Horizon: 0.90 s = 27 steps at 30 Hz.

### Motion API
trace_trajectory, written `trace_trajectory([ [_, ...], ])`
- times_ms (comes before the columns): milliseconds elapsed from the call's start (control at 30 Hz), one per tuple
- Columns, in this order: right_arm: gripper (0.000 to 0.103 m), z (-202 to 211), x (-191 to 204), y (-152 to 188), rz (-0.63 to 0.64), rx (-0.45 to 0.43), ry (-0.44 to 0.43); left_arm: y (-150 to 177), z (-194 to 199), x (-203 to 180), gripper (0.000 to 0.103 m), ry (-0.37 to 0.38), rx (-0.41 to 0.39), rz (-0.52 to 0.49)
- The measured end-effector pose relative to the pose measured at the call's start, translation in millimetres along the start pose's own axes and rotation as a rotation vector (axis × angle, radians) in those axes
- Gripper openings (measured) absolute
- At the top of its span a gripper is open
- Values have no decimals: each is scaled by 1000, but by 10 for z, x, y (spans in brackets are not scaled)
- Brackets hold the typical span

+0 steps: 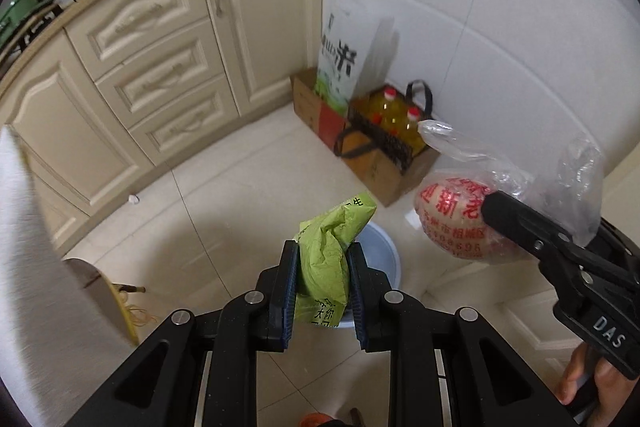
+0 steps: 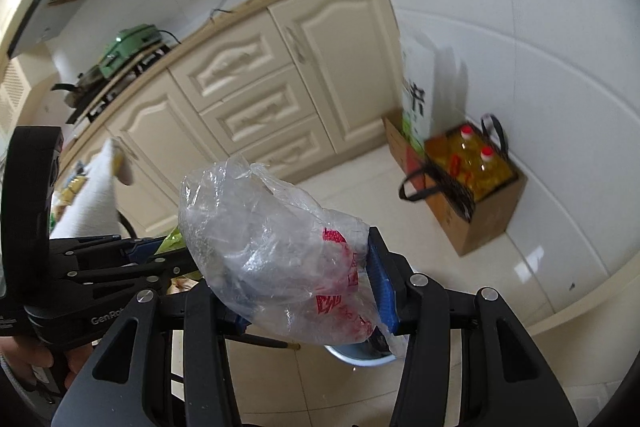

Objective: Collect trash
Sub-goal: 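Carry both bags over the blue bin and open both tools to drop them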

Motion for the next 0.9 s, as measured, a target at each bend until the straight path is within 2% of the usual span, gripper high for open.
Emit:
trace_trajectory([
  [300,48,-453,-394,218,-58,72,29,-292,-857,-263,25,6,69,-30],
  [433,48,-609,-471,288,-72,98,35,-321,-1013,-144,60,-21,68,-37],
  [467,48,-636,-481,305,-74,102,36,-304,-1053,-100,61,-28,64,-37],
  [767,49,-892,-393,327,-76,131,30,-241,-1089,103,62,-100,62,-3],
  [900,57,-970,-314,267,-63,124,54,-225,-958,135,62,-123,50,2],
])
Point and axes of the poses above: each gripper's, at about its wrist camera, not at the fingertips, and z roughly against the way its jaws point, x to its left, y to its underside, the point moved 10 cm from there along -z, roughly the way its jaws point, and after that the axes turned 4 degrees about -z, right-handed, at the moved point
